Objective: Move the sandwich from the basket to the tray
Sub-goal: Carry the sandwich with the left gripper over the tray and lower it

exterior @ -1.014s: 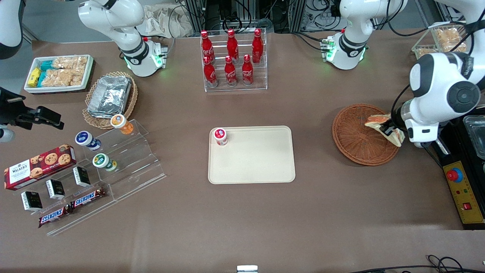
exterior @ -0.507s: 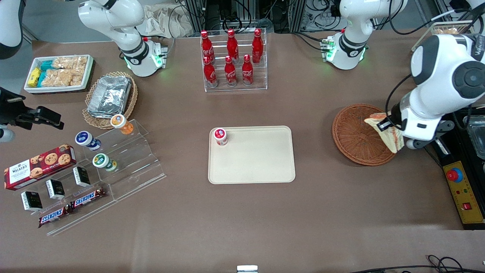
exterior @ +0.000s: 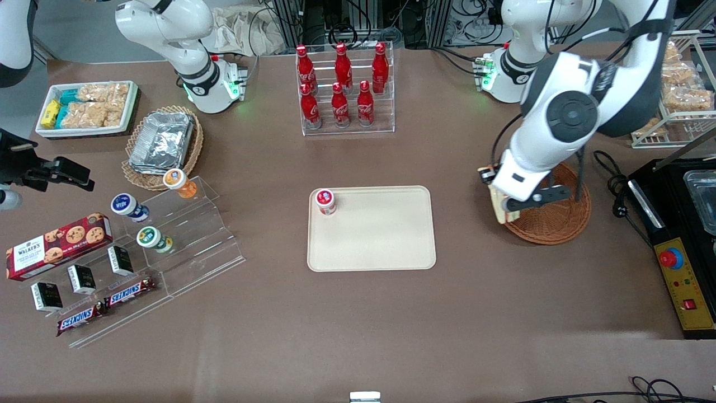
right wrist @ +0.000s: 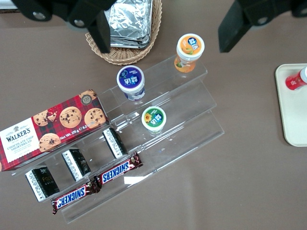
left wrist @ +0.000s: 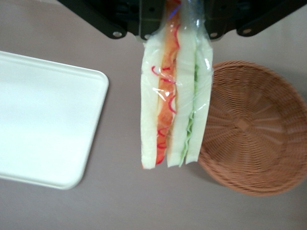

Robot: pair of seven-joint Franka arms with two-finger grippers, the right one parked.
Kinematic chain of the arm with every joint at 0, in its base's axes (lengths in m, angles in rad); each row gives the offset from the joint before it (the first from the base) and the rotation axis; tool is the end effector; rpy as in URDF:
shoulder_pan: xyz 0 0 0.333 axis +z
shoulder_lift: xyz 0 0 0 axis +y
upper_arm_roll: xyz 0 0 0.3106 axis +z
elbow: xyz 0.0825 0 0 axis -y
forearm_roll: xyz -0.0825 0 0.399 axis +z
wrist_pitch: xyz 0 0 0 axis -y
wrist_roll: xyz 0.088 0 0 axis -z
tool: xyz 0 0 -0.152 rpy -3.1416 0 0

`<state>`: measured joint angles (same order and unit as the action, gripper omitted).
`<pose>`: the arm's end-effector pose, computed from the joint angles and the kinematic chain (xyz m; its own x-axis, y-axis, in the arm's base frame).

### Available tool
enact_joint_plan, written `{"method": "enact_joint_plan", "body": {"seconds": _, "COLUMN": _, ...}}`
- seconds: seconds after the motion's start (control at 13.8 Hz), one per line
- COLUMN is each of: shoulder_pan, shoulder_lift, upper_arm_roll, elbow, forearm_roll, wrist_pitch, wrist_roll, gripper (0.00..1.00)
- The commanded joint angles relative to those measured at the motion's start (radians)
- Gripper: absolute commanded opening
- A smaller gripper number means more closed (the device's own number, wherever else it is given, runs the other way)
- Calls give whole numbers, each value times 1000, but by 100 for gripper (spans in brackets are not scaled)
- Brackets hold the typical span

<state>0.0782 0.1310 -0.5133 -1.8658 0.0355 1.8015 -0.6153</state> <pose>0.5264 -0.2337 0.3835 0.9719 0.1701 -0.1627 0.1595 -0.9842 -0.0763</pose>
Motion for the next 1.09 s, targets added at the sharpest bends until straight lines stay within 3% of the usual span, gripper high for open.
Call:
{"method": "enact_joint_plan", "body": {"seconds": 0.0, "shoulder_pan": -44, "shoulder_lift": 117, "upper_arm_roll": -43, "elbow": 40, "forearm_roll": 7, "wrist_pitch": 82, "wrist_roll": -1, "gripper": 17}}
{"method": "enact_joint_plan", "body": {"seconds": 0.22, "shoulder_pan": -118, "shoulder_lift": 220, "upper_arm_roll": -42, "elbow": 39, "forearm_roll": 38, "wrist_pitch": 215, "wrist_roll": -50, "gripper": 17}}
{"method": "enact_joint_plan", "body": {"seconds": 0.65, "shoulder_pan": -207, "shoulder_lift": 433, "upper_arm_roll": -42, "elbow": 85, "forearm_roll": 312, "wrist_pitch": 317, "wrist_roll": -256, "gripper": 17}}
{"method": "enact_joint_plan", "body": {"seconds": 1.01, "shoulder_pan": -209, "shoulder_lift": 509, "upper_arm_roll": -42, "elbow": 97, "forearm_roll": 337, "wrist_pitch": 357, "wrist_roll": -259, "gripper": 18}}
